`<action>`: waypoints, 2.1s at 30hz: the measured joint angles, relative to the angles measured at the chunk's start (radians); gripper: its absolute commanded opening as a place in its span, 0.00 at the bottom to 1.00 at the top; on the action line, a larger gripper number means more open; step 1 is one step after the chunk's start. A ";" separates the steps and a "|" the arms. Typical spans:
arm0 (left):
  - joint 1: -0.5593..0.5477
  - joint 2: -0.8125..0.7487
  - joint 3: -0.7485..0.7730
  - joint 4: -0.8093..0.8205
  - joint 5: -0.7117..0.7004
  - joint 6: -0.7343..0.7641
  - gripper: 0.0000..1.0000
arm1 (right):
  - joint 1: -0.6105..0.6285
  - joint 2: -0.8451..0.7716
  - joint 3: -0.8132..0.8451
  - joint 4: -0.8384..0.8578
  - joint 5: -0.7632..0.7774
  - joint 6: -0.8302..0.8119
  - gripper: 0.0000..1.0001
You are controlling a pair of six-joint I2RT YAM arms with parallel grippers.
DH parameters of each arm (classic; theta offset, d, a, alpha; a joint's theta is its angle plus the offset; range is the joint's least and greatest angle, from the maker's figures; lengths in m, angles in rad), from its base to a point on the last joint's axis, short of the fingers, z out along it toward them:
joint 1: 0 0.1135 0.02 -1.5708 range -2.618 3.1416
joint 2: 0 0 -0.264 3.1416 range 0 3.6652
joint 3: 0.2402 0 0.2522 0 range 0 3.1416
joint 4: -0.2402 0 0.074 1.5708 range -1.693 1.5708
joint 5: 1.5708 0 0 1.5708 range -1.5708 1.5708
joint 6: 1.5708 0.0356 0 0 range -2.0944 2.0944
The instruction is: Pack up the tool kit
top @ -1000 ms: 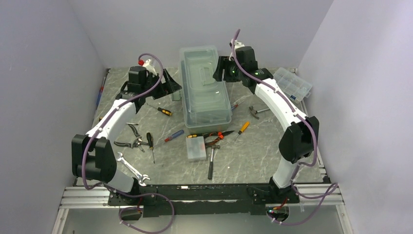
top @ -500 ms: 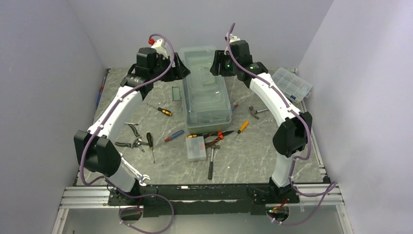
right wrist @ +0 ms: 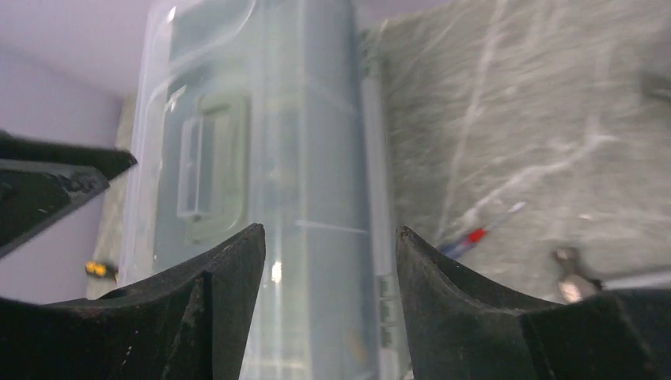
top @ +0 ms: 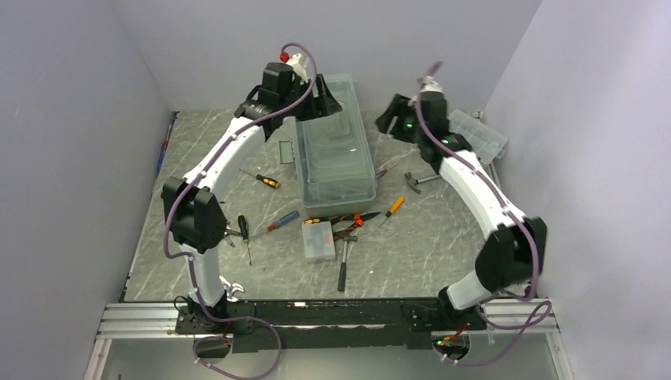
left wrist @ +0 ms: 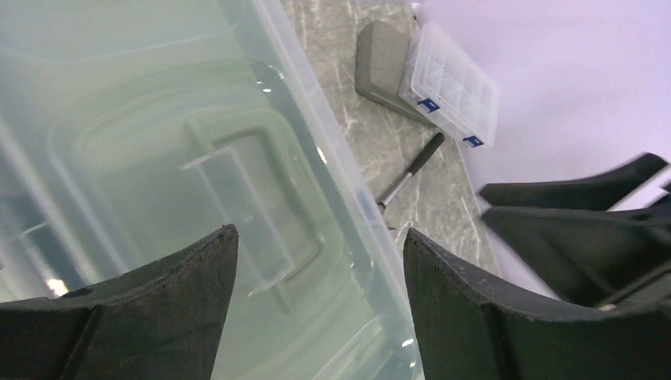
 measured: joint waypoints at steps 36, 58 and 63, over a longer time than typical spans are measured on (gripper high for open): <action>0.102 -0.145 -0.221 -0.127 -0.132 0.080 0.80 | -0.036 0.116 -0.066 0.084 -0.467 -0.055 0.82; -0.010 -0.444 -0.765 0.258 -0.071 -0.093 0.76 | 0.026 -0.188 -0.360 0.069 -0.377 -0.056 0.80; -0.025 -0.447 -0.746 0.200 -0.068 -0.081 0.77 | 0.026 -0.204 -0.360 0.046 -0.369 -0.061 0.81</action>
